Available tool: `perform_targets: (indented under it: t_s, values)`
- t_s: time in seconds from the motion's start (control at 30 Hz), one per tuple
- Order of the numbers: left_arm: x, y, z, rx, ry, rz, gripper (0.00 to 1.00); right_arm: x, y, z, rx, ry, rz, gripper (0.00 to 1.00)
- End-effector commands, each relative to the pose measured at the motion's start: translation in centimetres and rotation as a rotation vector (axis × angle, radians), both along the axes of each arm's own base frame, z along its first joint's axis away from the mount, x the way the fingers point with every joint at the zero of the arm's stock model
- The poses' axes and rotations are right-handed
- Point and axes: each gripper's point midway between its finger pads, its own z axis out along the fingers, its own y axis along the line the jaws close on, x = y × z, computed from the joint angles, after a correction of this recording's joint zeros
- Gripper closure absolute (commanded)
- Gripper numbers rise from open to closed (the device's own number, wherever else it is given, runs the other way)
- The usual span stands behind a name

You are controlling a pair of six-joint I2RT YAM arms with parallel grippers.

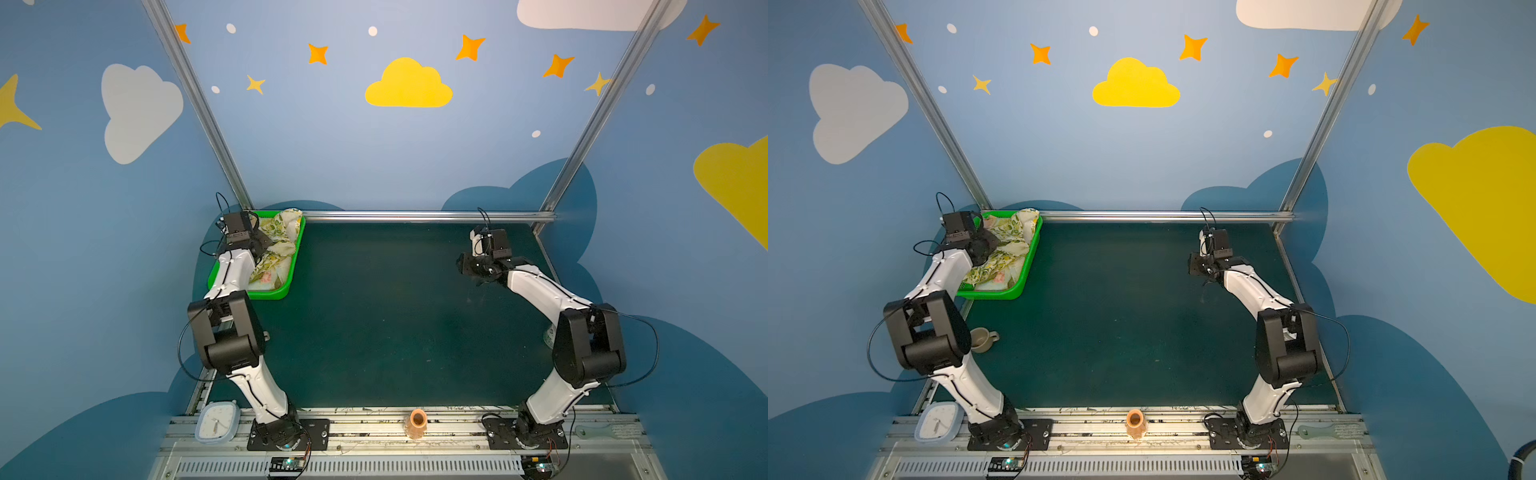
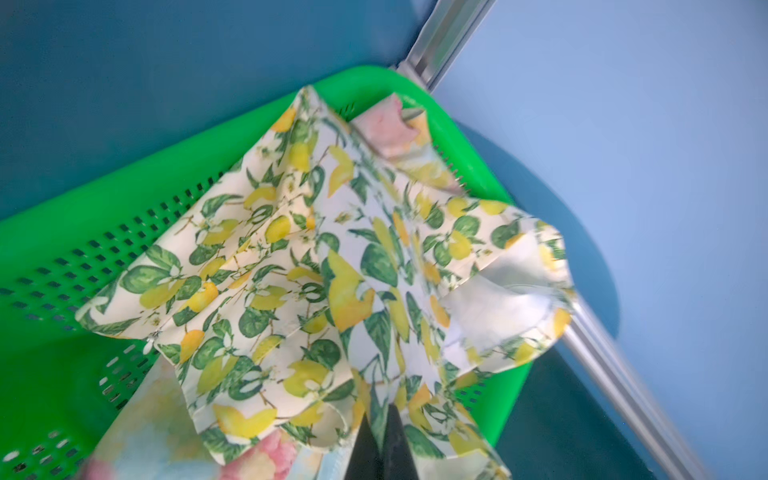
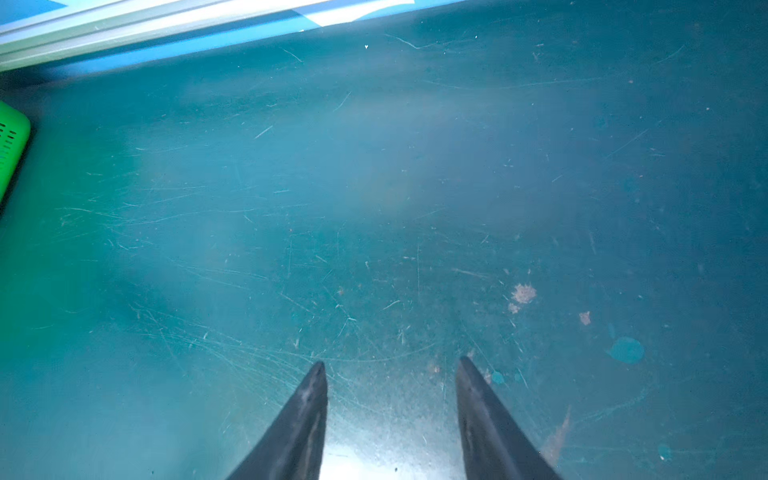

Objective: Fold and stack the skirts
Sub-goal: 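Grasp the lemon-print skirt with the left gripper and lift it out of the basket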

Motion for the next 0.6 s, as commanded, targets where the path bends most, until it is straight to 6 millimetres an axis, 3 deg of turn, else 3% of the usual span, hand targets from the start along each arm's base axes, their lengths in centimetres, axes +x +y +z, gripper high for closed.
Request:
perform_targets:
  t_s: [0.0,0.4,0.57]
  values:
    - [-1.1,-2.1,7.4,0.060,-0.146,-0.060,0.96,-0.7,0.4,2.9,0.019,-0.058,0.018,0.50]
    - [-5.8,-10.4,25.3,0.137,-0.508,-0.291,0.96,-2.3,0.3,5.9,0.055,-0.119,0.022,0.51]
    - [-8.0,-14.2,30.6,0.122,-0.630,-0.407,0.96,-2.9,0.7,6.8,0.065,-0.158,0.053,0.51]
